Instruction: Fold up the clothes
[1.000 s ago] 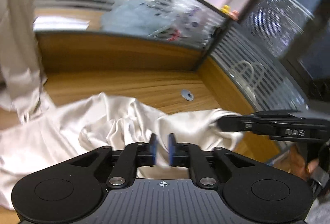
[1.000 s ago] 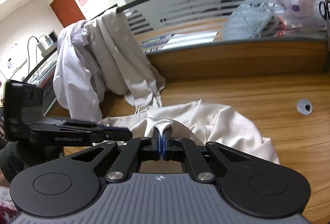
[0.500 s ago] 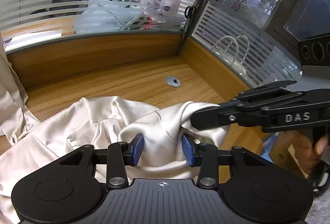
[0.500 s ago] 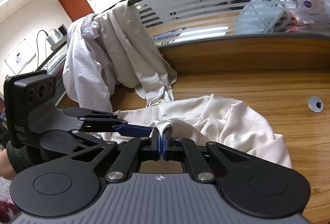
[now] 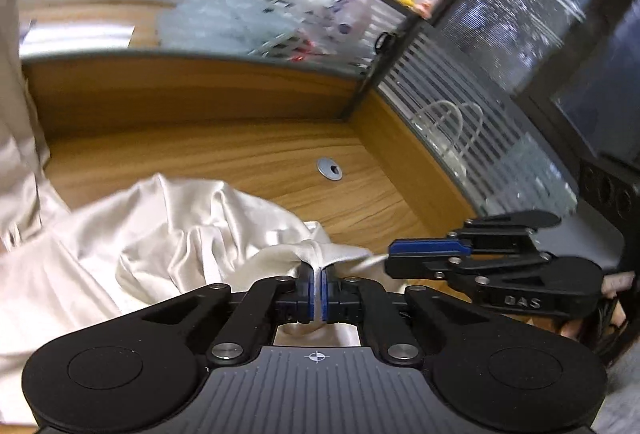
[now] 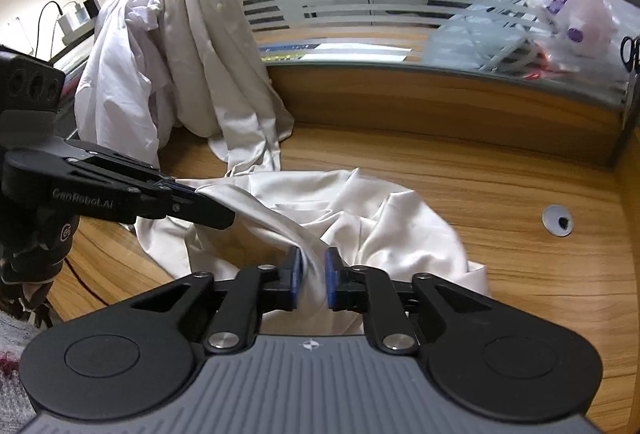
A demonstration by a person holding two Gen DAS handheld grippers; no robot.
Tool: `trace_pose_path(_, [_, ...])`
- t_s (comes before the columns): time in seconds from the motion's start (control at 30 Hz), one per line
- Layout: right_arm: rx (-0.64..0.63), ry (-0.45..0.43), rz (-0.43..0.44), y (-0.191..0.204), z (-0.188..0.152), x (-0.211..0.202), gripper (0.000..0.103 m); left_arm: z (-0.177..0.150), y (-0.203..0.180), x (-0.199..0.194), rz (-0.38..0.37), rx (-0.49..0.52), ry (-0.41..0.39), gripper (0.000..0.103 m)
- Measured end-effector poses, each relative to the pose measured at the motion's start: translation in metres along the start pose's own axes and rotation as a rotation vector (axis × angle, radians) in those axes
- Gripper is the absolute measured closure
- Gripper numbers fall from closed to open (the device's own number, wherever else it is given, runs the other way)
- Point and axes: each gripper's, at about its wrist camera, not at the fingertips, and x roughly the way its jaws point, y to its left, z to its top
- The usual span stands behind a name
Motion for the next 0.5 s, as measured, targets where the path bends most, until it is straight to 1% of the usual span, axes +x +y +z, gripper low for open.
trace_pose_path(0.13, [-0.009,-0.034,0.047,0.008,0.005,-0.012,0.088,0.001,0.005,0.005,-0.015,-0.057,0.014,0.098])
trace_pose_path(0.17, [-0.006,-0.041,0.07,0.011,0.007,-0.014,0.088,0.001,0.005,0.006,-0.015,-0.063,0.016,0.098])
trace_pose_path(0.27, [0.016,-0.038,0.185,0.02,0.008,-0.012,0.088,0.001,0.004,0.008,-0.016,-0.07,0.018,0.098])
trace_pose_path(0.33, [0.035,-0.011,0.222,0.025,0.006,-0.002,0.088,0.002,0.004,0.008,-0.018,-0.074,0.017,0.098])
trace_pose_path(0.4, [0.062,0.026,0.233,0.026,0.001,0.012,0.088,0.002,0.003,0.008,-0.022,-0.081,0.016,0.098])
trace_pose_path(0.5, [0.104,0.065,0.202,0.023,-0.006,0.03,0.088,0.003,0.002,0.008,-0.024,-0.083,0.015,0.098])
